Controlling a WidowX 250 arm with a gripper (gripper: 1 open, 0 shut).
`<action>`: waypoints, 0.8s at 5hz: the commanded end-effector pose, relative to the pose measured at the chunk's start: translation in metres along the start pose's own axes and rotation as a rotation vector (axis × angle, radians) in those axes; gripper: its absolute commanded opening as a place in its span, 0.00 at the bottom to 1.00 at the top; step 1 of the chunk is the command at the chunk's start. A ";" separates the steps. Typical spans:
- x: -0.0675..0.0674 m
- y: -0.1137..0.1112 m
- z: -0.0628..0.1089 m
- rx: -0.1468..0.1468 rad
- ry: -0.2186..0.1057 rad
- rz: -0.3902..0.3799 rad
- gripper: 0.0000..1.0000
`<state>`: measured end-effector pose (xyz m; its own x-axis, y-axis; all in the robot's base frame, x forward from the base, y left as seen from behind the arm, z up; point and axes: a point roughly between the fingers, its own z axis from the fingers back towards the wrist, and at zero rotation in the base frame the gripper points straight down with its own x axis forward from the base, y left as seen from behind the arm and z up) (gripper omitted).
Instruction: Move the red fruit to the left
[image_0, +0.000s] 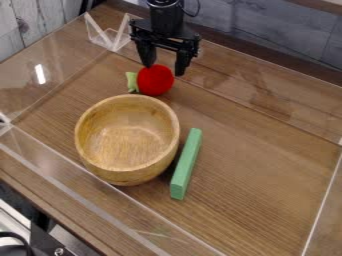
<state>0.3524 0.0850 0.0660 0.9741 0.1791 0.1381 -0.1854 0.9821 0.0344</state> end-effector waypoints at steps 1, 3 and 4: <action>0.018 -0.004 0.005 0.007 -0.054 -0.014 1.00; 0.017 0.000 -0.024 0.002 -0.048 -0.015 1.00; 0.011 0.008 -0.041 0.002 -0.045 0.014 1.00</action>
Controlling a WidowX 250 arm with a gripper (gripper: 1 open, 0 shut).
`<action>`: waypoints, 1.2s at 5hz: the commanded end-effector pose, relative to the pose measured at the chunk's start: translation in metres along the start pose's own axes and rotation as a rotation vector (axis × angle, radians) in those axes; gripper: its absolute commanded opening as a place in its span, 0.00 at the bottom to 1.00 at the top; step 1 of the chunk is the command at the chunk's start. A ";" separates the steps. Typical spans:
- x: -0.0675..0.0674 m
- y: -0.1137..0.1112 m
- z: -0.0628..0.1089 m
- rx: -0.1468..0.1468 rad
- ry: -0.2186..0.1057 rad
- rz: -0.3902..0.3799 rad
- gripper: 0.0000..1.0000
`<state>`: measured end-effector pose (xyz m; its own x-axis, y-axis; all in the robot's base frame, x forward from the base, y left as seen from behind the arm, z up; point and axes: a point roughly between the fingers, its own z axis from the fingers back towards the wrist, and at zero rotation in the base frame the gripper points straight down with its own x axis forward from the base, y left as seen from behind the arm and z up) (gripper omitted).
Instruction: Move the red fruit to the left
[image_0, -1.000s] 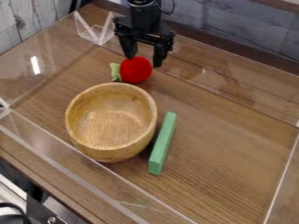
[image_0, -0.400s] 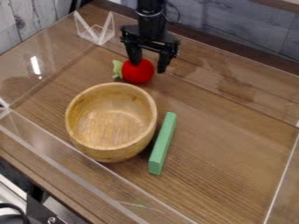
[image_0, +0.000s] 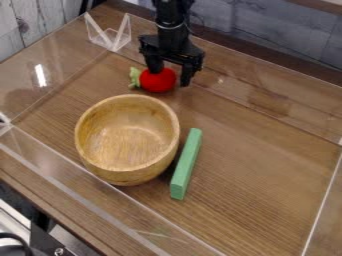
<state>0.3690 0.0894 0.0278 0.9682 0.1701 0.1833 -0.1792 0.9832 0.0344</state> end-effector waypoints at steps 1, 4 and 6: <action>-0.001 0.013 -0.003 0.001 0.007 0.031 1.00; -0.006 0.013 -0.012 -0.002 0.035 0.097 1.00; -0.007 0.021 -0.009 -0.010 0.034 0.115 0.00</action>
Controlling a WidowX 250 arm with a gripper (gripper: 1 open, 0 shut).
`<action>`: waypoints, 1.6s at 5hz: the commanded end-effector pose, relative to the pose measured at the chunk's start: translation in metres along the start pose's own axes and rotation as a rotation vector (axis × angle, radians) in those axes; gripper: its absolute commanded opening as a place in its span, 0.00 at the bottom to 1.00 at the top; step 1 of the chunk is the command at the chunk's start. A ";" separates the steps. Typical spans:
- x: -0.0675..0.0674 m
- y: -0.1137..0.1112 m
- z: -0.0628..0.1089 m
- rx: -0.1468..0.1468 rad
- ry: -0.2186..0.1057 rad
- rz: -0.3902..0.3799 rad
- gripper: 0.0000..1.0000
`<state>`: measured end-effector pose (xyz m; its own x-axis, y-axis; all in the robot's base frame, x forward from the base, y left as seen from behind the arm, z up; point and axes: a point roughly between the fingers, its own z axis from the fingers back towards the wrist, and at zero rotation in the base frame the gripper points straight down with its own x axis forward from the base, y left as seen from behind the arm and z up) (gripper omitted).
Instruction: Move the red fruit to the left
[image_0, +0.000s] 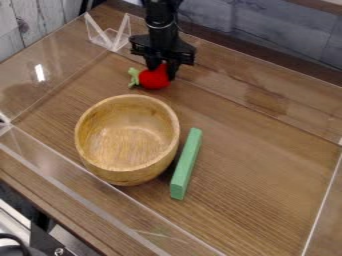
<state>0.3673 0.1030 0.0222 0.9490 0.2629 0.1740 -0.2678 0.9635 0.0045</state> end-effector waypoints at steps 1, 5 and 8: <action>-0.003 0.022 0.013 -0.026 0.005 0.028 0.00; 0.010 0.069 0.099 -0.136 -0.041 -0.115 0.00; 0.003 0.122 0.079 -0.146 -0.013 -0.239 0.00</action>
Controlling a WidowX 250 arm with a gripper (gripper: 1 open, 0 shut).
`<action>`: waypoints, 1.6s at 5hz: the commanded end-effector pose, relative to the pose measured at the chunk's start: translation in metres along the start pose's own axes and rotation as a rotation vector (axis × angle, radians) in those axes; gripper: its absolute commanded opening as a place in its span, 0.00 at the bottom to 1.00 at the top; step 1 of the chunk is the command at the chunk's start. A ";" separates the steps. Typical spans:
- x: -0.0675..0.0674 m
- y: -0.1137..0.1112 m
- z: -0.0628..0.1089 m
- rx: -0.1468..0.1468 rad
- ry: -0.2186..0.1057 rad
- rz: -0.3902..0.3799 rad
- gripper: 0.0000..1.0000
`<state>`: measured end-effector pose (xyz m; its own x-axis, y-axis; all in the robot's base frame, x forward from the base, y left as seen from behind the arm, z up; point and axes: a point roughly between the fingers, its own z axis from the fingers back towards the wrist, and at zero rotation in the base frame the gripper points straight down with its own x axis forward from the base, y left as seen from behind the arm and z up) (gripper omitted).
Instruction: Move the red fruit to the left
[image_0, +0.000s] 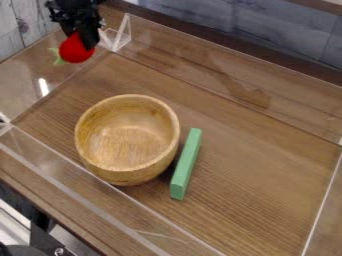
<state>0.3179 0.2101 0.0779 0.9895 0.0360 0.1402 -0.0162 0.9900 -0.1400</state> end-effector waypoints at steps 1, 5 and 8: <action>0.014 0.006 0.017 0.038 -0.043 -0.031 0.00; 0.012 0.009 -0.014 0.023 -0.015 0.033 0.00; 0.022 0.011 -0.015 0.015 -0.001 0.056 0.00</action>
<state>0.3321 0.2125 0.0431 0.9926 0.0975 0.0719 -0.0837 0.9810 -0.1749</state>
